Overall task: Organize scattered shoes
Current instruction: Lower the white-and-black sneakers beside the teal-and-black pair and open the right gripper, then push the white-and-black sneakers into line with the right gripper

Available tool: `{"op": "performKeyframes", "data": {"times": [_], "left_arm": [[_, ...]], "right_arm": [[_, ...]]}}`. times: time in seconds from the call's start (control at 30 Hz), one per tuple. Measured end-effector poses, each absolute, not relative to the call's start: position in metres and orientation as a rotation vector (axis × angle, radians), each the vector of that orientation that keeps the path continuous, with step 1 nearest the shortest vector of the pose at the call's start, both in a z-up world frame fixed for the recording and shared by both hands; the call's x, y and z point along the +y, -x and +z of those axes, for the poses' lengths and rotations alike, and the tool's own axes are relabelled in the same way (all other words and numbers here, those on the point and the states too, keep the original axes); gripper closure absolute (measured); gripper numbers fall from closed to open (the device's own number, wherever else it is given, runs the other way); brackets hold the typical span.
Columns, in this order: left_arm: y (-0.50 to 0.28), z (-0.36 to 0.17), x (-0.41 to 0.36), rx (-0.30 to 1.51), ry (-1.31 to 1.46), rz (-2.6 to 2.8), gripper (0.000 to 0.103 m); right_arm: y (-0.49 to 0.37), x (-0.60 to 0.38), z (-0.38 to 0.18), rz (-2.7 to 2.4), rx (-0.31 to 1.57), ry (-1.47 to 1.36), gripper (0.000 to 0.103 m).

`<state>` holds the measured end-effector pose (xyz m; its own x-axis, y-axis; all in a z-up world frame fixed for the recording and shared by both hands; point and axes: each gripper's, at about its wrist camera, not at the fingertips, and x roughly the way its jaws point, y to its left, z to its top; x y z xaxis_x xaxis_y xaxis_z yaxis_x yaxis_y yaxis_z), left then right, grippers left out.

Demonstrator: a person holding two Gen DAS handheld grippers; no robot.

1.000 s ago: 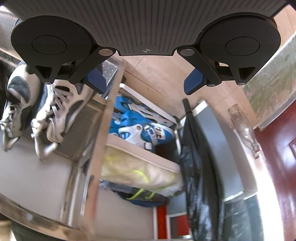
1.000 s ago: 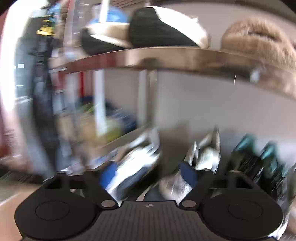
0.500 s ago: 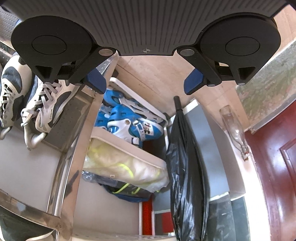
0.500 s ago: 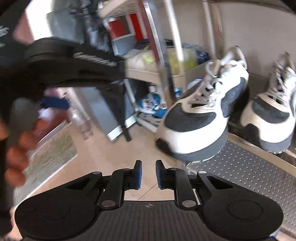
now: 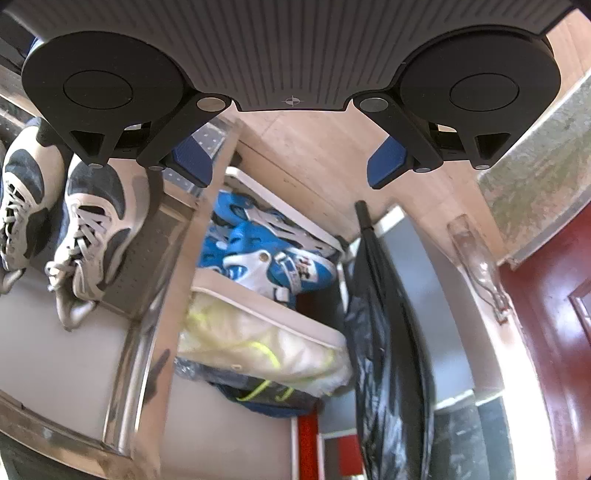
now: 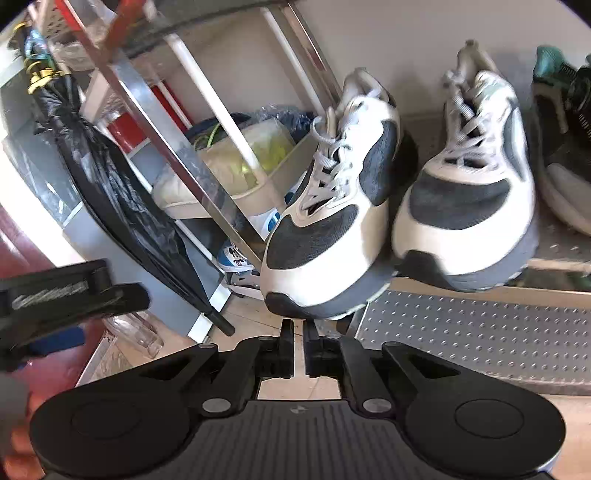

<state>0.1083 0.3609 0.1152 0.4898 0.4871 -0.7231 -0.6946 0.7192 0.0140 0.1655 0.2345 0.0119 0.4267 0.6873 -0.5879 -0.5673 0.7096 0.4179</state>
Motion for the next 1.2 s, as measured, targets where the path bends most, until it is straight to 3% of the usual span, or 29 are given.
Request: {"op": "performKeyframes", "data": {"times": [0.27, 0.6, 0.73, 0.8, 0.87, 0.9, 1.2], "left_arm": [[-0.117, 0.112, 0.349, 0.797, 0.297, 0.682, 0.008], [-0.122, 0.108, 0.35, 0.81, 0.294, 0.692, 0.008], [-0.122, 0.108, 0.35, 0.812, 0.289, 0.688, 0.008], [-0.122, 0.108, 0.351, 0.812, 0.296, 0.688, 0.008], [-0.122, 0.108, 0.351, 0.812, 0.294, 0.688, 0.008], [-0.122, 0.108, 0.351, 0.813, 0.293, 0.689, 0.008], [-0.107, 0.117, 0.364, 0.746, 0.321, 0.802, 0.008]], "right_arm": [[-0.173, 0.191, 0.025, 0.702, 0.723, -0.126, 0.089], [-0.225, 0.219, -0.002, 0.644, 0.907, -0.308, 0.089], [-0.238, 0.208, -0.001, 0.582, 0.867, -0.329, 0.093], [-0.245, 0.204, -0.003, 0.583, 0.871, -0.317, 0.101], [-0.247, 0.203, -0.004, 0.597, 0.877, -0.312, 0.099], [-0.246, 0.203, -0.003, 0.607, 0.875, -0.3, 0.085], [-0.203, 0.23, -0.009, 0.896, 0.911, -0.296, 0.085]]}}
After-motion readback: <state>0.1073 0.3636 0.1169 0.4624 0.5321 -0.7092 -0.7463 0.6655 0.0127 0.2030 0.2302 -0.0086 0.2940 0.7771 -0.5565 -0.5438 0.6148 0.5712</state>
